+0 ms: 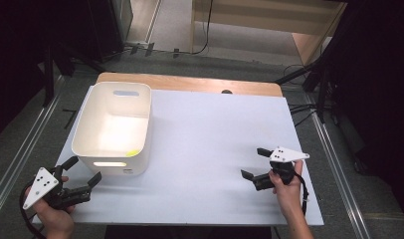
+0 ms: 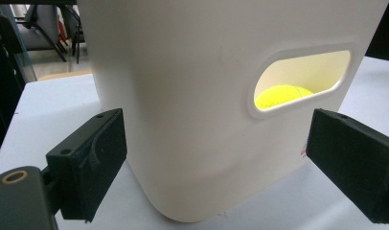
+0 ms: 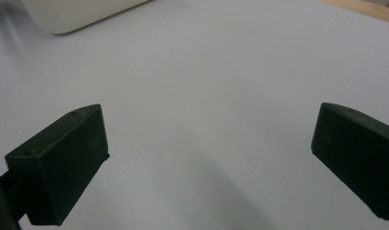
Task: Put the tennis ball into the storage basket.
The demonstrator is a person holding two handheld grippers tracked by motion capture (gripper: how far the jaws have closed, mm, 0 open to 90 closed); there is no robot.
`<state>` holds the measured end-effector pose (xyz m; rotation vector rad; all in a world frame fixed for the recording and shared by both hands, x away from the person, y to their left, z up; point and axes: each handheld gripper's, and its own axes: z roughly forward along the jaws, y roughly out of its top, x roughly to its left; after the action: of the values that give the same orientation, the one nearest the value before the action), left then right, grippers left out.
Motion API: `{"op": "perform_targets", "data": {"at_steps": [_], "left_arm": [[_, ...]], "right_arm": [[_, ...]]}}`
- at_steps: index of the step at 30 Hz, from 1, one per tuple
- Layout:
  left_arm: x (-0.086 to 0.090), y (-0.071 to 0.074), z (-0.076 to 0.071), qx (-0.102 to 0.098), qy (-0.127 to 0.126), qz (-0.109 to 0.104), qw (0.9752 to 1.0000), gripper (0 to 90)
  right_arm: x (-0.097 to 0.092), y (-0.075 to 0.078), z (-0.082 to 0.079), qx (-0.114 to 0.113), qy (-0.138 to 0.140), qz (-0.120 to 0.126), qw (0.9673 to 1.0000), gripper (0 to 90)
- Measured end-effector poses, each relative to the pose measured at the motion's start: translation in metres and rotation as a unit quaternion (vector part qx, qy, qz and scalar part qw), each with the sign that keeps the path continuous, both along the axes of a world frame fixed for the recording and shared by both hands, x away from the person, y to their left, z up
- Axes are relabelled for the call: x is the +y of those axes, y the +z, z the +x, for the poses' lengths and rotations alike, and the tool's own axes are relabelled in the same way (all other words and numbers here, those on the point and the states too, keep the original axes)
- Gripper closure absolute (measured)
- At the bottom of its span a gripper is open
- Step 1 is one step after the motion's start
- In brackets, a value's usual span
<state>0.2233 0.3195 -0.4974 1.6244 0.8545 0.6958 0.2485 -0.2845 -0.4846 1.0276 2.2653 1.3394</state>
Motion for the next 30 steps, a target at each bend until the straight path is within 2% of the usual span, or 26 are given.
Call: {"op": "perform_targets", "data": {"at_steps": [22, 30], "left_arm": [[0.0, 0.0, 0.0, -0.001, 0.0, 0.001, 1.0, 7.3], [0.0, 0.0, 0.0, -0.002, 0.0, 0.0, 1.0, 7.3]], "right_arm": [[-0.036, -0.013, -0.022, -0.003, -0.044, 0.023, 0.9988, 0.0], [-0.046, -0.016, -0.028, -0.011, -0.059, 0.034, 0.9977, 0.0]]}}
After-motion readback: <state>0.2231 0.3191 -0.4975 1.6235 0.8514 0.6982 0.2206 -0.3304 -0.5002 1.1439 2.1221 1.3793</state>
